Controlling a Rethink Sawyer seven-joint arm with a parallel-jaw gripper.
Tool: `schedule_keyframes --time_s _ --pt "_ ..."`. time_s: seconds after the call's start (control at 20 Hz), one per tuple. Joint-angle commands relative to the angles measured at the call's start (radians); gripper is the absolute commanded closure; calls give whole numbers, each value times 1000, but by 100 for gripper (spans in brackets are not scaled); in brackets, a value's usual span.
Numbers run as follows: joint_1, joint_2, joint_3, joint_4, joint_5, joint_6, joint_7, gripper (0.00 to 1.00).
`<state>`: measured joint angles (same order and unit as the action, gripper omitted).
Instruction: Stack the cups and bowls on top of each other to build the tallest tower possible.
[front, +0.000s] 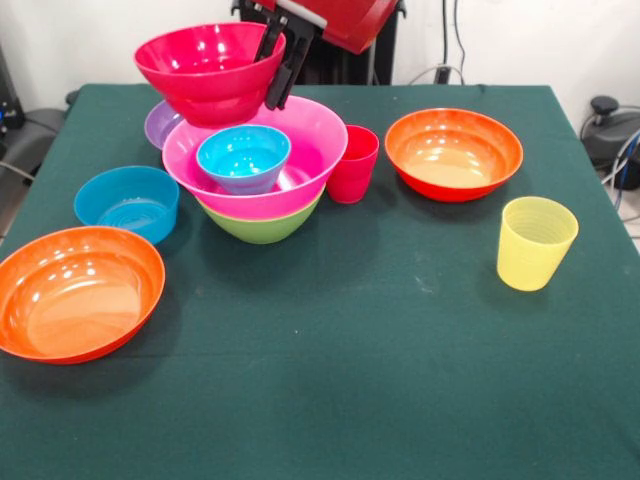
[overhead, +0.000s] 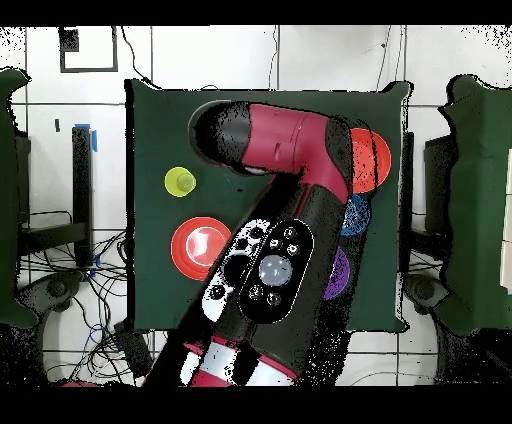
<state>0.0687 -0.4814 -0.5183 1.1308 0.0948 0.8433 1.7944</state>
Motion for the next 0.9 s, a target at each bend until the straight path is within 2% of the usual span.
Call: schedule_keyframes --time_s 0.05,0.9 --pt "2 30 23 100 -78 110 87 100" --pt "-12 9 56 227 -71 -16 48 100"
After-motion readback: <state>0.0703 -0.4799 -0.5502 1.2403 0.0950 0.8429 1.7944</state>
